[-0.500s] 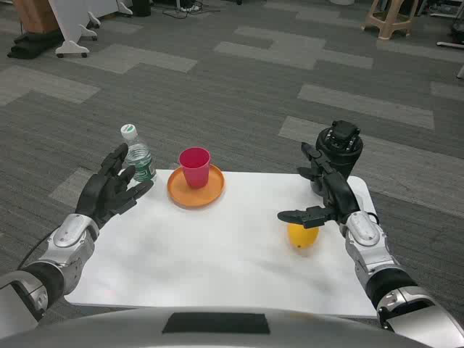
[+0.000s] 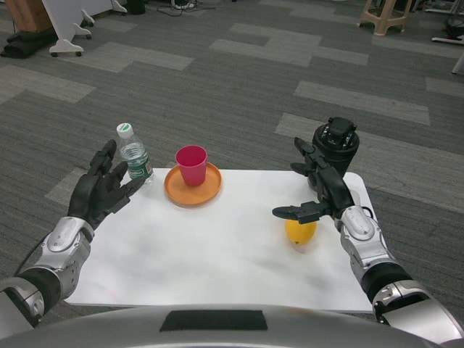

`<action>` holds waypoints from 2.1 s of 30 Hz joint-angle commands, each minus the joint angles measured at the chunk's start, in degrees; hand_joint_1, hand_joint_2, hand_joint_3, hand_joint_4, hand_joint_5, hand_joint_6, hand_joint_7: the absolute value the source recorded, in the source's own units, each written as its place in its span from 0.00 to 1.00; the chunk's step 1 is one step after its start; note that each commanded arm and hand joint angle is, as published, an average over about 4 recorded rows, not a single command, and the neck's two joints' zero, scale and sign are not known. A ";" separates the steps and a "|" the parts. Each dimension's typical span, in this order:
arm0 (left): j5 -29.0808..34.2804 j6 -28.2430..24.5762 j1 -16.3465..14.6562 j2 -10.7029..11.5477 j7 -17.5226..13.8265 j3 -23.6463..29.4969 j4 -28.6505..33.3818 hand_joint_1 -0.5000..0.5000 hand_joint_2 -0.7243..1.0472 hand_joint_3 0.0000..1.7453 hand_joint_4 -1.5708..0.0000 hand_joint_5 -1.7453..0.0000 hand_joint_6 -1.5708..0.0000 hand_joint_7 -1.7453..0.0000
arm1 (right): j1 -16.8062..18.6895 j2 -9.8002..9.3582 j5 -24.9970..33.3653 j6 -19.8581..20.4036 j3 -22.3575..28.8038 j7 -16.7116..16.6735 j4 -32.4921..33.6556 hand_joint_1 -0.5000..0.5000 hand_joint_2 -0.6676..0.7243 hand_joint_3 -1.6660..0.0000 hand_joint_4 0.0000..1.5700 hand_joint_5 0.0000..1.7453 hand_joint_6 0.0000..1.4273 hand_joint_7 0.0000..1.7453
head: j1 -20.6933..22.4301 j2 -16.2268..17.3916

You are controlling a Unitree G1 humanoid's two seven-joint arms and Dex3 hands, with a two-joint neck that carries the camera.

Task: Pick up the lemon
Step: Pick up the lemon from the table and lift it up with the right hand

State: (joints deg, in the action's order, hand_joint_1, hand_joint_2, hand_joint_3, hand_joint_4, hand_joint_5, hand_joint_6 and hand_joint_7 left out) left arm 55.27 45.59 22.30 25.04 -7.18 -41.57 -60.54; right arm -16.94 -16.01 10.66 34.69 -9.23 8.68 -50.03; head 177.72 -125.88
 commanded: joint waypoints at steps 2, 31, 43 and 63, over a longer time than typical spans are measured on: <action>0.63 0.73 -0.06 0.45 -0.12 0.43 0.25 1.00 1.00 0.05 1.00 0.88 1.00 1.00 | -0.77 -0.21 0.67 -0.07 0.39 0.55 1.33 0.62 0.32 0.71 0.00 0.50 0.00 0.08 | -2.71 1.44; 0.63 0.73 0.34 1.11 -0.03 0.52 0.07 1.00 1.00 0.03 1.00 0.88 1.00 1.00 | 10.08 -0.21 0.63 -1.08 12.00 3.97 7.88 0.62 0.34 0.71 0.00 0.57 0.00 0.06 | -24.97 6.50; 0.63 0.73 0.47 1.15 -0.03 0.43 -0.02 1.00 1.00 0.04 1.00 0.88 1.00 1.00 | 10.85 -0.43 0.61 -2.09 12.41 6.50 1.71 0.55 0.82 0.95 0.00 0.28 0.00 0.04 | -24.29 5.07; 0.63 0.70 0.40 1.15 -0.03 0.46 0.00 1.00 1.00 0.03 1.00 0.88 1.00 1.00 | 5.43 2.14 -3.98 -1.49 7.84 3.45 -7.76 0.50 0.64 0.95 0.00 0.22 0.00 0.04 | -23.41 4.86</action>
State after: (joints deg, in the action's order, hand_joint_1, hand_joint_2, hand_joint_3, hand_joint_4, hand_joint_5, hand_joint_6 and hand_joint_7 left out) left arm 55.67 46.00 22.31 25.45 -7.25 -41.43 -60.53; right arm -9.70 -14.12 7.04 33.00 -1.47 12.97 -56.92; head 154.23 -120.99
